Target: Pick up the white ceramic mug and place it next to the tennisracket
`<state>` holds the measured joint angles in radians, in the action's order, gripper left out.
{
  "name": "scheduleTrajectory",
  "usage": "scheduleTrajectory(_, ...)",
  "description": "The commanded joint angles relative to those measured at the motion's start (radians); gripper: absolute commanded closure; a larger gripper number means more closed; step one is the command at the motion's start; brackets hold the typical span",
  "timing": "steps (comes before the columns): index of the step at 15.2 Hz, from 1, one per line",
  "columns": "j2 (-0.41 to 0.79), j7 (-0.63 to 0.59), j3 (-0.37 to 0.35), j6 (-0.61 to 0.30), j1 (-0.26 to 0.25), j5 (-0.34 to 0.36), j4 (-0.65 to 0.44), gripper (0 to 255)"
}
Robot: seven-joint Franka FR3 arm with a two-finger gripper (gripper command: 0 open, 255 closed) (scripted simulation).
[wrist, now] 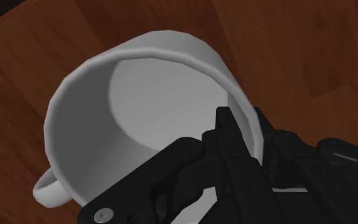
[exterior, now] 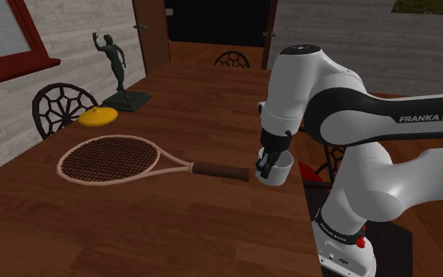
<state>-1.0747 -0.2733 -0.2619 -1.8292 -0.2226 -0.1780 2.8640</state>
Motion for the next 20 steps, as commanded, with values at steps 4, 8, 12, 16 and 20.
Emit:
scheduleTrajectory(4, 0.000, 0.000, 0.000, 0.000, 0.000, 0.000, 0.000, 0)
scheduleTrajectory(8, 0.000, 0.000, 0.000, 0.000, 0.000, 0.000, 0.000, 0)
scheduleTrajectory(12, 0.000, -0.002, 0.022, 0.125, 0.012, 0.023, -0.127, 0)
scheduleTrajectory(16, 0.000, -0.002, 0.022, 0.125, 0.012, 0.023, -0.127, 0)
scheduleTrajectory(20, 0.000, -0.002, 0.022, 0.125, 0.012, 0.023, -0.127, 0)
